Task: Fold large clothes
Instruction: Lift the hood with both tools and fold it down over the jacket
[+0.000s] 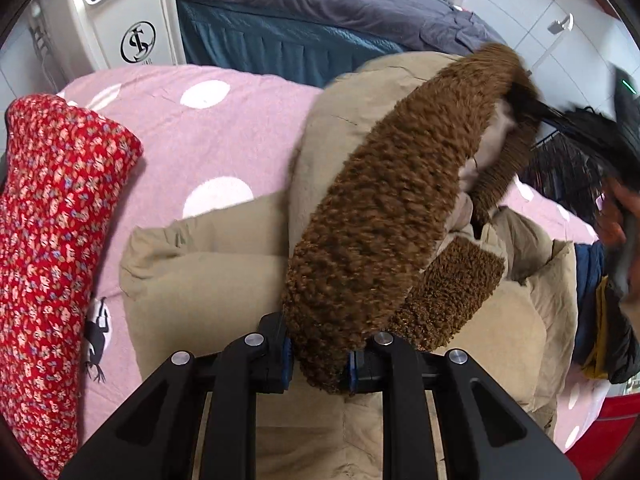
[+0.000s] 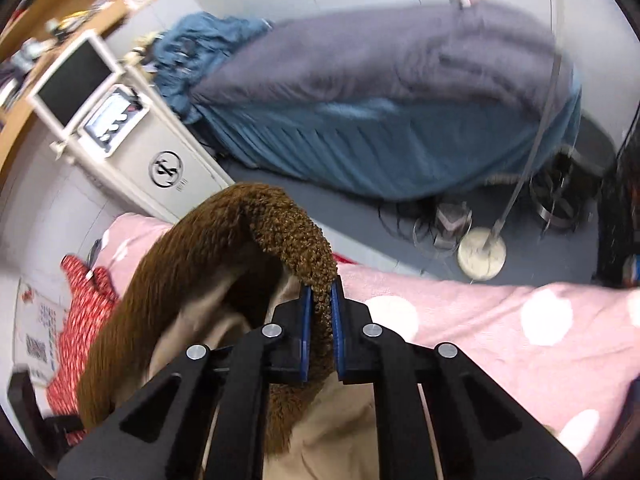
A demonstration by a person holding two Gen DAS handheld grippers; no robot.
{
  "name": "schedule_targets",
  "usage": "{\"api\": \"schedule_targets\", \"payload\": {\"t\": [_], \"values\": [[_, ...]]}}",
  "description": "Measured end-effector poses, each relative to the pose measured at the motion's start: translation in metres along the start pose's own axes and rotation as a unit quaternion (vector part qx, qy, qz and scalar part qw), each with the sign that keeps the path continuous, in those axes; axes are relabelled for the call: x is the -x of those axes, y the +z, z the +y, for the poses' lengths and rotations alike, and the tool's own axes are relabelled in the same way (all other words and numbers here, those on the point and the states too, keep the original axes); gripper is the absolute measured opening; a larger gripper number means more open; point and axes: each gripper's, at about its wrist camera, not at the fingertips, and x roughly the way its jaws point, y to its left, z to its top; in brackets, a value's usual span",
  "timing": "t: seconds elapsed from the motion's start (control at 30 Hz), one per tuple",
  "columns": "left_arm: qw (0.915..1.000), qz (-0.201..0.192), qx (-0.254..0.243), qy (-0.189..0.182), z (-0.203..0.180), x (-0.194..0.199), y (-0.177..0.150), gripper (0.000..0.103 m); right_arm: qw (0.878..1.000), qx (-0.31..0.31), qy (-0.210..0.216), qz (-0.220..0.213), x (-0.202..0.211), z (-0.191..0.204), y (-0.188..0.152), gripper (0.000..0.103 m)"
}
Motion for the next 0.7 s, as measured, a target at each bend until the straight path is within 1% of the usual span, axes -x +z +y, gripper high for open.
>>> {"api": "schedule_targets", "payload": {"t": [0.1, 0.13, 0.17, 0.23, 0.27, 0.3, 0.33, 0.37, 0.4, 0.43, 0.5, 0.53, 0.57, 0.6, 0.67, 0.7], "values": [[0.9999, -0.013, 0.003, 0.001, 0.002, 0.011, -0.001, 0.019, 1.000, 0.011, 0.008, -0.025, 0.062, -0.008, -0.029, 0.009], [0.9999, -0.014, 0.004, 0.000, 0.003, 0.015, -0.004, 0.019, 0.999, 0.008, 0.010, -0.029, 0.075, -0.012, -0.038, 0.008], [0.9999, -0.014, 0.006, -0.002, 0.004, 0.018, -0.009, 0.019, 0.999, -0.006, 0.015, -0.033, 0.098, -0.020, -0.058, 0.008], [0.9999, -0.012, 0.009, -0.005, 0.005, 0.021, -0.022, 0.019, 0.999, -0.029, 0.018, -0.032, 0.127, -0.031, -0.093, 0.008], [0.9999, -0.010, 0.010, -0.006, 0.006, 0.022, -0.030, 0.019, 0.999, -0.032, 0.013, -0.028, 0.139, -0.033, -0.113, 0.008], [0.9998, -0.006, 0.016, -0.009, 0.008, 0.022, -0.041, 0.019, 0.999, -0.028, -0.001, -0.019, 0.151, -0.034, -0.139, 0.006], [0.9997, -0.003, 0.022, -0.011, 0.009, 0.021, -0.050, 0.019, 0.999, -0.027, -0.011, -0.014, 0.158, -0.036, -0.157, 0.000], [0.9993, 0.000, 0.032, -0.017, 0.012, 0.021, -0.061, 0.020, 0.999, -0.038, -0.019, -0.006, 0.165, -0.039, -0.181, 0.000], [0.9987, 0.000, 0.044, -0.025, 0.013, 0.019, -0.070, 0.021, 0.999, -0.049, -0.020, 0.002, 0.168, -0.043, -0.194, 0.000], [0.9981, 0.002, 0.053, -0.032, 0.014, 0.019, -0.078, 0.021, 0.997, -0.074, -0.024, 0.020, 0.169, -0.050, -0.217, 0.000], [0.9971, 0.004, 0.064, -0.041, 0.014, 0.017, -0.087, 0.021, 0.992, -0.113, -0.034, 0.048, 0.167, -0.061, -0.249, 0.000], [0.9975, -0.001, 0.060, -0.037, 0.011, 0.017, -0.091, 0.021, 0.990, -0.131, -0.028, 0.053, 0.166, -0.064, -0.256, 0.001], [0.9982, -0.003, 0.052, -0.030, 0.007, 0.017, -0.092, 0.021, 0.986, -0.158, -0.011, 0.050, 0.169, -0.067, -0.262, 0.001], [0.9987, -0.004, 0.045, -0.024, 0.004, 0.016, -0.092, 0.021, 0.984, -0.172, 0.002, 0.047, 0.168, -0.067, -0.263, 0.002], [0.9994, -0.004, 0.030, -0.015, -0.004, 0.016, -0.090, 0.021, 0.976, -0.207, 0.037, 0.050, 0.163, -0.060, -0.259, 0.021], [0.9996, -0.004, 0.026, -0.012, -0.006, 0.016, -0.090, 0.021, 0.973, -0.218, 0.060, 0.040, 0.159, -0.052, -0.254, 0.053]]}}
